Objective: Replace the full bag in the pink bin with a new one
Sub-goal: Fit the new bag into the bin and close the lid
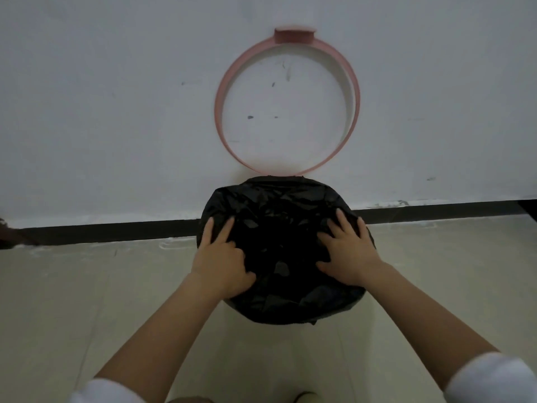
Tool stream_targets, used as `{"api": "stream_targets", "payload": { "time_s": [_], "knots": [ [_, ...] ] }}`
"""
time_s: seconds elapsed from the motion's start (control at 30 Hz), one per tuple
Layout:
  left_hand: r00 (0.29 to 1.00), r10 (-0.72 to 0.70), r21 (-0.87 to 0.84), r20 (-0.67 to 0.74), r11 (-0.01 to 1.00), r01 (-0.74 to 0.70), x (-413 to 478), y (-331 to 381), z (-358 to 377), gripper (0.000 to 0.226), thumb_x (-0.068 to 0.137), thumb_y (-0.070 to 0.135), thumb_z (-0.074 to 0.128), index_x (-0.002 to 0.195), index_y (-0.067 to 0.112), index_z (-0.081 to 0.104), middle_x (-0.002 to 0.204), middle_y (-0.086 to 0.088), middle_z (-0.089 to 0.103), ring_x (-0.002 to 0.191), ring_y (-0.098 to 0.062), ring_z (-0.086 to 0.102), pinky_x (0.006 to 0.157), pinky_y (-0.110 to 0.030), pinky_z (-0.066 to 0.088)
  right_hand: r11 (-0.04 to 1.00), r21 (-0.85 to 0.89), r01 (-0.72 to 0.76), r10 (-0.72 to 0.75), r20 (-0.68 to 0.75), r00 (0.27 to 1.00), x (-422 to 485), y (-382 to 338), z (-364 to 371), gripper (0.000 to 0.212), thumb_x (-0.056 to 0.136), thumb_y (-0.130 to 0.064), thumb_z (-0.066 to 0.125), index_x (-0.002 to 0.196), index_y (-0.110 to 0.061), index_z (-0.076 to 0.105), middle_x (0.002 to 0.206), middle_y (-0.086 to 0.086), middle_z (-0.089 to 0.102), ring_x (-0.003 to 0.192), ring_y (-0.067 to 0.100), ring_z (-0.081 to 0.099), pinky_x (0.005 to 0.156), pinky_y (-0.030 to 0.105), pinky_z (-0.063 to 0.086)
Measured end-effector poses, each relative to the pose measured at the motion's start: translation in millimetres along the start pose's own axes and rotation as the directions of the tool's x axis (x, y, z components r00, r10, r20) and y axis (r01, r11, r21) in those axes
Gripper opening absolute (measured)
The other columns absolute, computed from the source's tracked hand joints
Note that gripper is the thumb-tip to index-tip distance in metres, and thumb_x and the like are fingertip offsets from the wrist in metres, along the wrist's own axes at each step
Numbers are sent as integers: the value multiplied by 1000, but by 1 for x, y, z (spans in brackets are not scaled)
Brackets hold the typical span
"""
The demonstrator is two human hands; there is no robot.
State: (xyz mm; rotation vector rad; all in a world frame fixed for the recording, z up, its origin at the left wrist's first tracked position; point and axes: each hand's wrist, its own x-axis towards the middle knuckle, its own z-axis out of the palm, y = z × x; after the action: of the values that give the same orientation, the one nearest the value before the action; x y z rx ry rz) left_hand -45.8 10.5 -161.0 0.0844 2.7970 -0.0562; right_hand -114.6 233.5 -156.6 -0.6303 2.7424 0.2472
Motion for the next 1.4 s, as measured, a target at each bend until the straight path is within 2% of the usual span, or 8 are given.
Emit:
{"api": "stream_targets", "payload": {
  "time_s": [0.13,0.27,0.4,0.57,0.77,1.0,1.2,1.4],
  "knots": [
    [999,53,34,-6,998,-53,10,1,-13,42,88,47,43,107,17,65,108,-4,65,125,-22,46,118,-49,-10,986,-160,54,-23,185,982,11,-2,-12,47,90,-47,44,124,-17,56,144,10,44,147,30,9,112,61,-11],
    [909,90,13,-406,996,-93,24,-5,-1,68,64,42,65,125,16,53,124,-13,54,119,-34,50,106,-48,37,996,7,89,-84,-250,965,21,-10,-36,31,92,-37,42,108,-17,59,112,3,61,115,24,50,106,48,21],
    [946,119,81,-302,992,-99,37,-12,0,82,82,57,39,152,22,17,162,-6,0,146,-27,-14,117,-49,-7,986,77,146,-77,-573,816,55,-6,-51,42,87,-29,50,126,-14,55,136,8,55,128,26,46,100,45,30],
    [997,73,246,-37,967,-62,48,-10,1,75,91,56,30,152,16,15,162,-3,2,143,-29,-28,111,-54,-20,966,-193,170,-203,-166,965,82,11,-42,66,96,-44,34,151,-31,0,161,2,-11,148,25,-14,116,54,3],
    [997,71,346,21,936,-73,50,-4,3,72,92,55,29,152,16,16,162,-5,2,143,-32,-27,108,-59,-21,991,4,133,-105,-585,804,103,11,-24,27,88,-27,60,114,-23,67,126,10,62,117,32,55,86,47,42],
    [991,-8,523,133,850,-63,55,5,5,74,94,60,23,151,22,-3,161,-7,-12,144,-33,-24,99,-62,-27,975,-25,220,-180,-667,723,117,17,-22,16,78,-11,71,94,-9,71,77,13,63,68,34,62,53,33,41],
    [895,169,22,-414,984,-175,46,-7,2,46,80,43,41,118,30,65,138,-7,56,140,-27,29,109,-50,17,829,464,313,192,-760,621,78,31,-69,23,87,-15,61,109,-6,64,93,6,60,80,15,55,72,29,46],
    [746,-371,-499,-553,864,59,21,-28,4,47,88,26,57,133,16,50,137,-17,48,124,-36,41,94,-54,40,753,553,357,388,-811,438,64,27,-156,44,80,-19,64,117,-2,50,115,14,51,101,23,47,86,31,39]
  ]
}}
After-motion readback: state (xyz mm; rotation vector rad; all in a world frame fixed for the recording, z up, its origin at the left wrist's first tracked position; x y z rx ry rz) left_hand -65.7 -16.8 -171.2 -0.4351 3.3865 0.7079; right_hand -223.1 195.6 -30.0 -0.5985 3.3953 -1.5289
